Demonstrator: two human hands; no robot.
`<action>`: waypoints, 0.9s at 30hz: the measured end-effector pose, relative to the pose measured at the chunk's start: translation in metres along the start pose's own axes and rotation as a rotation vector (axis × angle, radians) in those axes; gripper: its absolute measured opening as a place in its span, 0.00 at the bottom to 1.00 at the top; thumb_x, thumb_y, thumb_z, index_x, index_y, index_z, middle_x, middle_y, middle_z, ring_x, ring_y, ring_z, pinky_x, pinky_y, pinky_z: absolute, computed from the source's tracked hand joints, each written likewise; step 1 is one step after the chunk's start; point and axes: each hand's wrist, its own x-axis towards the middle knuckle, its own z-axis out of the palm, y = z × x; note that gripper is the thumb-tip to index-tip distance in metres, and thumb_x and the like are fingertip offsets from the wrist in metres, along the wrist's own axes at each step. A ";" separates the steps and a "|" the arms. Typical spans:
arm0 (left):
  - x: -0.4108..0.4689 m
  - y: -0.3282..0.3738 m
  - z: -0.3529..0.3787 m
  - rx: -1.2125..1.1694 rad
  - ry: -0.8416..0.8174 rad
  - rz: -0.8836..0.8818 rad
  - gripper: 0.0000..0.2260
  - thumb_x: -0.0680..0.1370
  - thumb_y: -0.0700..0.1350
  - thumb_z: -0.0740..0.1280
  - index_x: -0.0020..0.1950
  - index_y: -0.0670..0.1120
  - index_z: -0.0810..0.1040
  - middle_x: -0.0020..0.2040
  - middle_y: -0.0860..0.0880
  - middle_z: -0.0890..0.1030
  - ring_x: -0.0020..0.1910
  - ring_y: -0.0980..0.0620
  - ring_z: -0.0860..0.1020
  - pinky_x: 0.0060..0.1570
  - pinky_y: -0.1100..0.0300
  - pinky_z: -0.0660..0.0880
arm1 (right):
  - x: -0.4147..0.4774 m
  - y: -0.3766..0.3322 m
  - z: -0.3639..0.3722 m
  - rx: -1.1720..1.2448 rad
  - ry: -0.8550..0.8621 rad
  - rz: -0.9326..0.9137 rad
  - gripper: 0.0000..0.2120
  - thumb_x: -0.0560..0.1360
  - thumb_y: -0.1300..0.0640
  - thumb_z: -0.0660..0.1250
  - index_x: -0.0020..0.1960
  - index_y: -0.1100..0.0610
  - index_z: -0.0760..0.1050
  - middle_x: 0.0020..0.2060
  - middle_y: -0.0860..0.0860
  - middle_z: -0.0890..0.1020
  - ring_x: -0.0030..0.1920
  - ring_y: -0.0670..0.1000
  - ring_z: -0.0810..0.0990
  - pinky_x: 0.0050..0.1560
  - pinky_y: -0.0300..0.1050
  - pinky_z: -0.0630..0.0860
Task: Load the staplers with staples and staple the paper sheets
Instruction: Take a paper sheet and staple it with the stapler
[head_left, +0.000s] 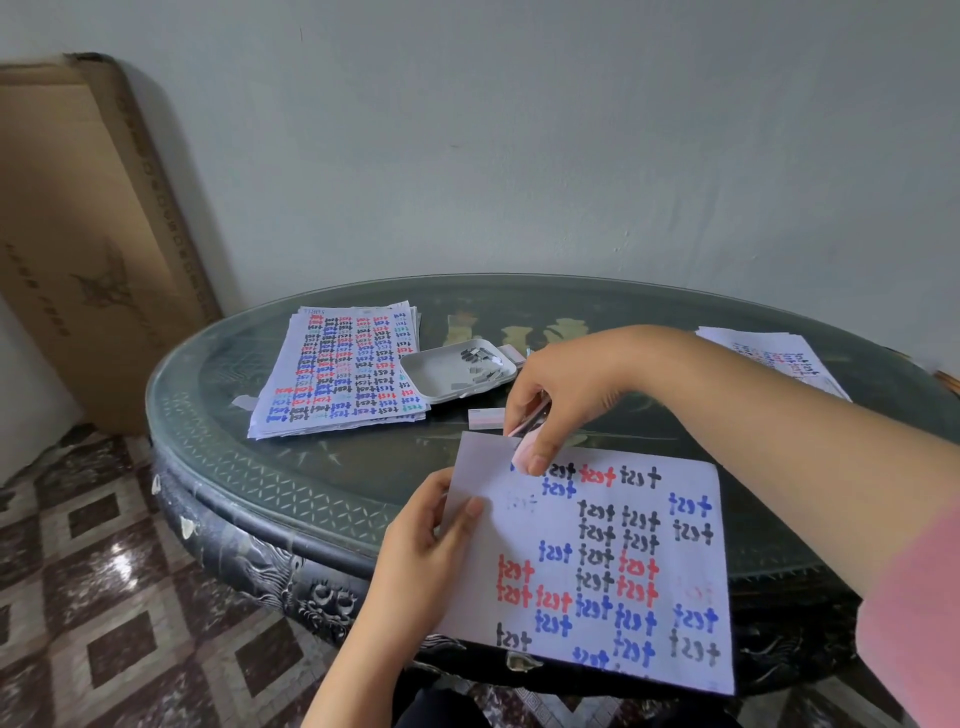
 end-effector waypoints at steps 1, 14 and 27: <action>0.000 0.001 0.000 0.008 -0.004 0.002 0.05 0.79 0.43 0.64 0.53 0.50 0.77 0.45 0.46 0.84 0.42 0.43 0.83 0.41 0.42 0.80 | 0.000 -0.001 0.000 -0.006 -0.005 -0.002 0.22 0.68 0.41 0.74 0.60 0.44 0.78 0.55 0.39 0.80 0.53 0.42 0.77 0.56 0.41 0.73; -0.003 -0.005 0.004 0.113 -0.043 0.008 0.05 0.78 0.46 0.65 0.52 0.52 0.78 0.44 0.48 0.84 0.40 0.46 0.83 0.40 0.42 0.80 | 0.016 -0.025 -0.004 -0.122 -0.048 0.026 0.23 0.69 0.44 0.74 0.60 0.52 0.76 0.55 0.47 0.80 0.52 0.49 0.77 0.45 0.41 0.70; -0.007 -0.006 0.008 0.117 -0.029 0.015 0.05 0.79 0.44 0.64 0.52 0.51 0.78 0.43 0.50 0.84 0.40 0.49 0.83 0.38 0.49 0.81 | 0.023 -0.024 0.010 -0.173 0.002 -0.047 0.13 0.71 0.47 0.73 0.49 0.51 0.73 0.46 0.48 0.78 0.47 0.51 0.76 0.43 0.43 0.71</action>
